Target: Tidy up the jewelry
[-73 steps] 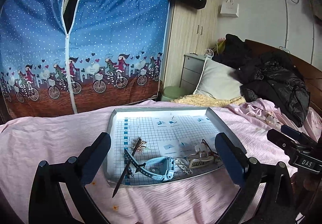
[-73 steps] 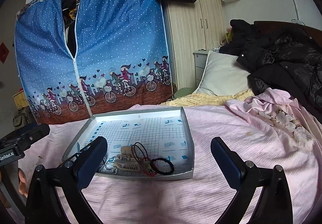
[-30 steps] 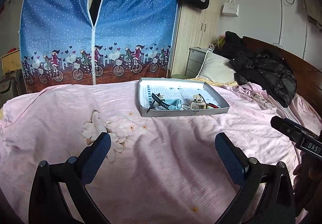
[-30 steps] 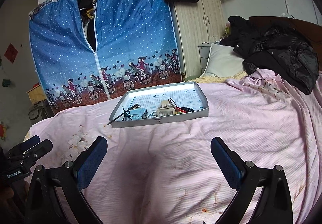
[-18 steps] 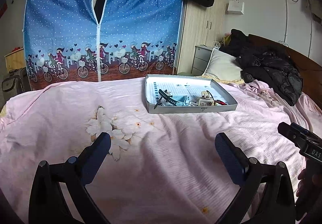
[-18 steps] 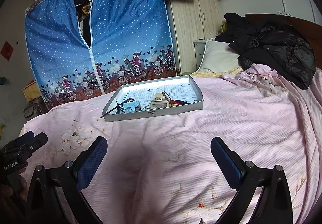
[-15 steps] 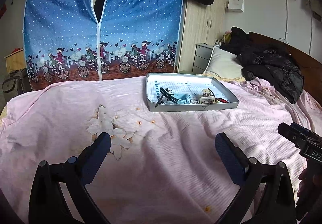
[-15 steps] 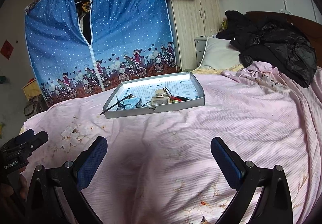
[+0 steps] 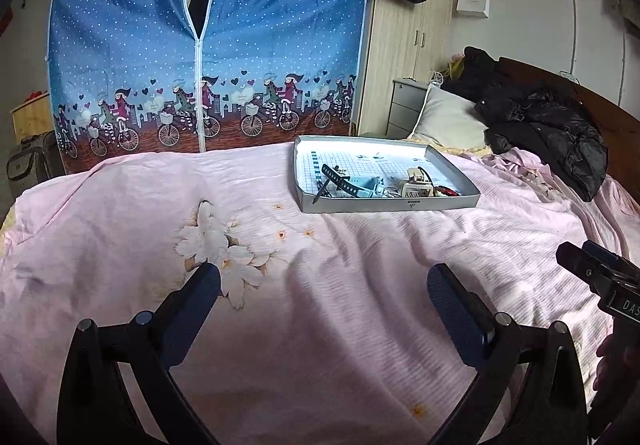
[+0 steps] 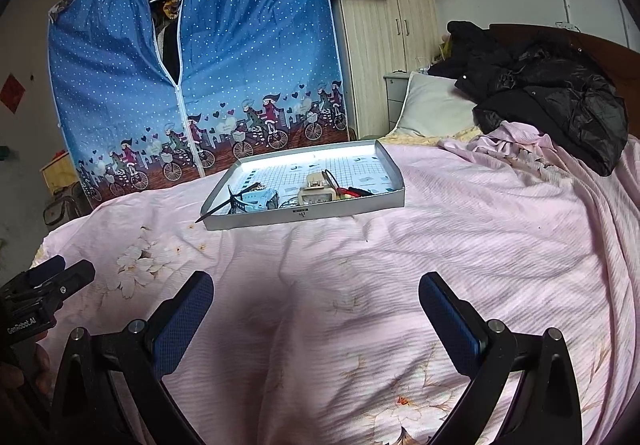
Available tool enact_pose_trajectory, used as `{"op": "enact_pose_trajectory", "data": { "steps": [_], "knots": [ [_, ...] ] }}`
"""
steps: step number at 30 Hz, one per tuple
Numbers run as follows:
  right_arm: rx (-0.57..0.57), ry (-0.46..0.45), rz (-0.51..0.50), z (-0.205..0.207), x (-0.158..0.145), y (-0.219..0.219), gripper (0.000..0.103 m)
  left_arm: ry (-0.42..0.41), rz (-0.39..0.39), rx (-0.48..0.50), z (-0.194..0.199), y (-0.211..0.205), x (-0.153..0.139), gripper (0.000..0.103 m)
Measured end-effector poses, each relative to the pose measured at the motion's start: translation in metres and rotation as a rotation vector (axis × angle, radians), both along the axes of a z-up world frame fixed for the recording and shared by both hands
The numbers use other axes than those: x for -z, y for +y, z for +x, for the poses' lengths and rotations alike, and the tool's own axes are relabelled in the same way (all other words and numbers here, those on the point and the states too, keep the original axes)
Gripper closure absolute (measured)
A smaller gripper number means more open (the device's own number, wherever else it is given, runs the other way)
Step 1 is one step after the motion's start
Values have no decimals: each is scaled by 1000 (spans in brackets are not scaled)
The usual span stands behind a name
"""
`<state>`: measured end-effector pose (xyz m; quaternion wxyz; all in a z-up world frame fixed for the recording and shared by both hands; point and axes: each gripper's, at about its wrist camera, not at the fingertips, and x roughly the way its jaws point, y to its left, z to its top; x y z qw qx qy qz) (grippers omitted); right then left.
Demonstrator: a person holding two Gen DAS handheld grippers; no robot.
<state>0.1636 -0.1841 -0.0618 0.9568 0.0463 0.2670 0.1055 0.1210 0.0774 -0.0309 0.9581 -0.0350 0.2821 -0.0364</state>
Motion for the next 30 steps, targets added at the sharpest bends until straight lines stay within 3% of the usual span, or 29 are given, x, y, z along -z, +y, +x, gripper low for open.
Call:
{"op": "enact_pose_trajectory", "data": {
  "steps": [30],
  "knots": [
    [39, -5, -38, 1, 3, -5, 0, -10, 37, 16, -2, -1, 1, 2]
  ]
}}
